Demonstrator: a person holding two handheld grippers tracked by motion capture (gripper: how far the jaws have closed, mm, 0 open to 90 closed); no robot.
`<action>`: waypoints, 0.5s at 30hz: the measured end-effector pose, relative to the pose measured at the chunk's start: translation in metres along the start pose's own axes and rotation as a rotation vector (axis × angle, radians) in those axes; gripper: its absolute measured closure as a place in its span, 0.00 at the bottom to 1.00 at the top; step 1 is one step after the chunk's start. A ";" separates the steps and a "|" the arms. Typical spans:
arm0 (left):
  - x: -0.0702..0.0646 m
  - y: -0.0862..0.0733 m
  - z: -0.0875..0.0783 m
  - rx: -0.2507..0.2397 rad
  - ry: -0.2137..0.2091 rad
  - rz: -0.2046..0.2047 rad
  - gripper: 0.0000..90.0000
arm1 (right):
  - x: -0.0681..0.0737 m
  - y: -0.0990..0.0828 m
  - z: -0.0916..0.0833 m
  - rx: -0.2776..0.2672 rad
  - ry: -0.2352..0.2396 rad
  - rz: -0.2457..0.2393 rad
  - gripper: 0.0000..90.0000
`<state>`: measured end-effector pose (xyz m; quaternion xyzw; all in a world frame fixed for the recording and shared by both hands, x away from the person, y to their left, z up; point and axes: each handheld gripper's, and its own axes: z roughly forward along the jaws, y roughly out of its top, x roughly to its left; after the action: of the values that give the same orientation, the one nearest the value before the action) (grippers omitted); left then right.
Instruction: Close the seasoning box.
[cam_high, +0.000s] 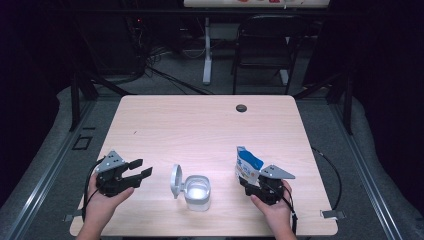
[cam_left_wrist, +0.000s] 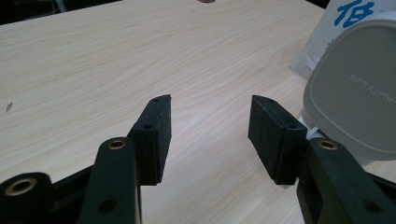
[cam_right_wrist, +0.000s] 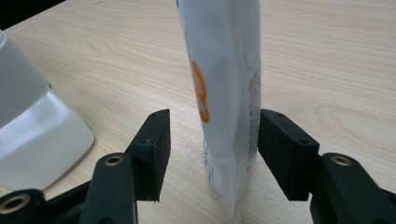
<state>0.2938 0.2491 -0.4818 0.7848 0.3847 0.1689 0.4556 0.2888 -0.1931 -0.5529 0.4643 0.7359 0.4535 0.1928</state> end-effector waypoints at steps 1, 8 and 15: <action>0.000 0.000 0.000 -0.004 -0.003 0.002 0.56 | 0.000 0.000 -0.001 0.000 0.003 -0.002 0.50; -0.002 0.002 0.003 0.007 -0.011 0.009 0.57 | -0.001 0.000 -0.005 -0.013 0.004 0.002 0.50; -0.008 0.008 0.005 0.008 -0.042 0.026 0.61 | -0.001 0.000 -0.012 -0.025 -0.003 0.003 0.49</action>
<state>0.2951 0.2381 -0.4767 0.7950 0.3654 0.1566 0.4581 0.2811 -0.1998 -0.5471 0.4637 0.7293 0.4622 0.1990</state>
